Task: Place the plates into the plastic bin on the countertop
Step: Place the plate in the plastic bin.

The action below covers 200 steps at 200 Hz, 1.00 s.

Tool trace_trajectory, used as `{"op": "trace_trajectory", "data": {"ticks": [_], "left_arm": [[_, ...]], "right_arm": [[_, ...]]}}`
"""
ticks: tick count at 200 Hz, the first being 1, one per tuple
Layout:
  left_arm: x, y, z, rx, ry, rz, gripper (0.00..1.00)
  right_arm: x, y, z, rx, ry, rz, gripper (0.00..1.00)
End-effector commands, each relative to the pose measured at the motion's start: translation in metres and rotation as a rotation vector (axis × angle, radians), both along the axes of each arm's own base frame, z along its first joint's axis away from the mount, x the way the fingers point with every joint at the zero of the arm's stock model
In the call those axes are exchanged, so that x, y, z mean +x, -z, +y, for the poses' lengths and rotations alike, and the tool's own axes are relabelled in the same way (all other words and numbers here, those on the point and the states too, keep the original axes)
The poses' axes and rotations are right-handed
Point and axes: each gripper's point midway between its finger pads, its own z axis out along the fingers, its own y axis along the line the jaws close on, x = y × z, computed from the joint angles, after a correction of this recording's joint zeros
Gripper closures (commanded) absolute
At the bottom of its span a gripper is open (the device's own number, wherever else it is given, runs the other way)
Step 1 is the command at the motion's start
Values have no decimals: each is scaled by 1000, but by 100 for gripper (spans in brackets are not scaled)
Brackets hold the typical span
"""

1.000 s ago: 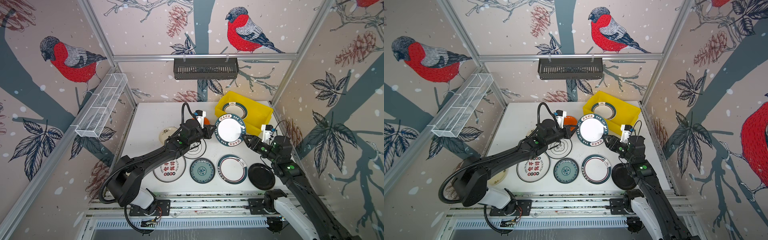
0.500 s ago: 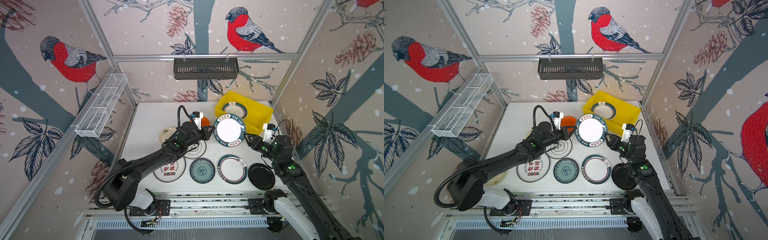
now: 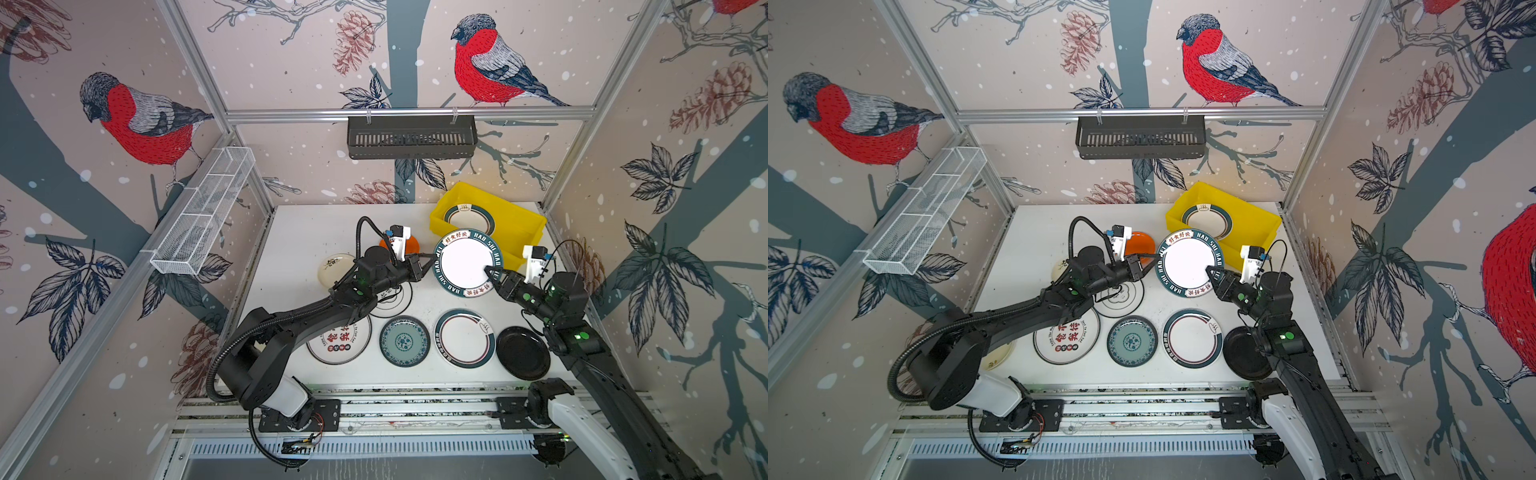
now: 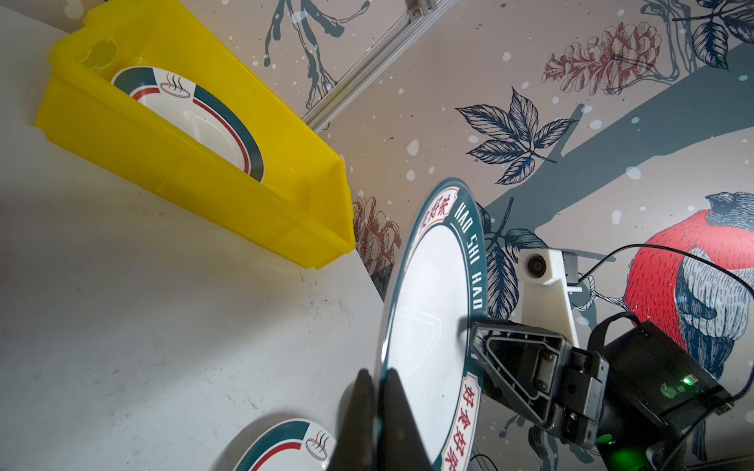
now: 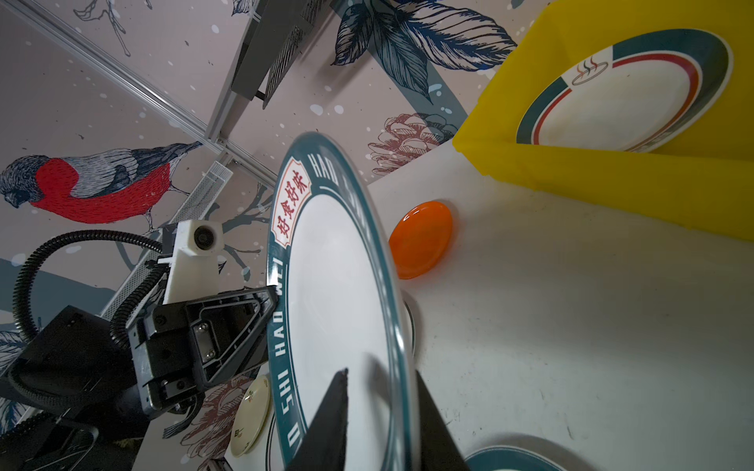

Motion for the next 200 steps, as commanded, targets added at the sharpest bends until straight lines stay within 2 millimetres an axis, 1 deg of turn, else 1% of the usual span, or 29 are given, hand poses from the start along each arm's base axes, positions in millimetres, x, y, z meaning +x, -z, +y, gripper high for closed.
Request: {"op": "trace_trajectory", "data": {"ticks": [1,50,98,99,101,109,110,112,115,118,128,130,132,134,171,188,200], "left_arm": [[-5,-30,-6,-109,49,-65,100],[-2,-24,-11,-142,62,-29,100],[2,-20,-11,-111,42,-36,100],[2,-20,-11,-109,41,-37,99],[2,-20,-11,-108,41,-39,93],[3,-20,-9,-102,31,-40,65],[3,-20,-9,-102,29,-39,63],[4,-19,-9,-101,25,-40,55],[4,-19,-8,-99,18,-39,46],[5,-19,-7,-97,12,-41,39],[6,-19,-4,-89,-9,-50,20],[7,-19,-3,-86,-14,-50,14],[7,-19,-2,-84,-19,-52,5],[7,-18,-2,-81,-23,-52,3],[7,-24,9,-63,-69,-83,2],[4,-29,14,-50,-83,-100,2],[2,-31,21,-20,-105,-114,2]], "right_arm": [[-1,-15,5,39,-29,-50,76],[-1,-16,5,81,-20,-36,95],[3,-14,0,109,18,-20,99],[3,-14,0,109,19,-21,99],[3,-14,0,109,20,-21,99],[4,-14,-1,111,29,-20,99],[4,-14,-2,111,32,-20,99],[4,-14,-2,112,36,-19,99],[4,-14,-3,113,38,-18,100],[5,-14,-3,114,42,-18,100],[6,-13,-6,112,56,-20,100],[6,-13,-7,112,59,-20,100],[6,-12,-7,112,62,-20,100],[6,-13,-8,112,64,-22,100],[13,-17,-17,125,92,-35,100],[22,-20,-25,120,115,-33,100],[32,-21,-31,126,135,-18,100]]}}
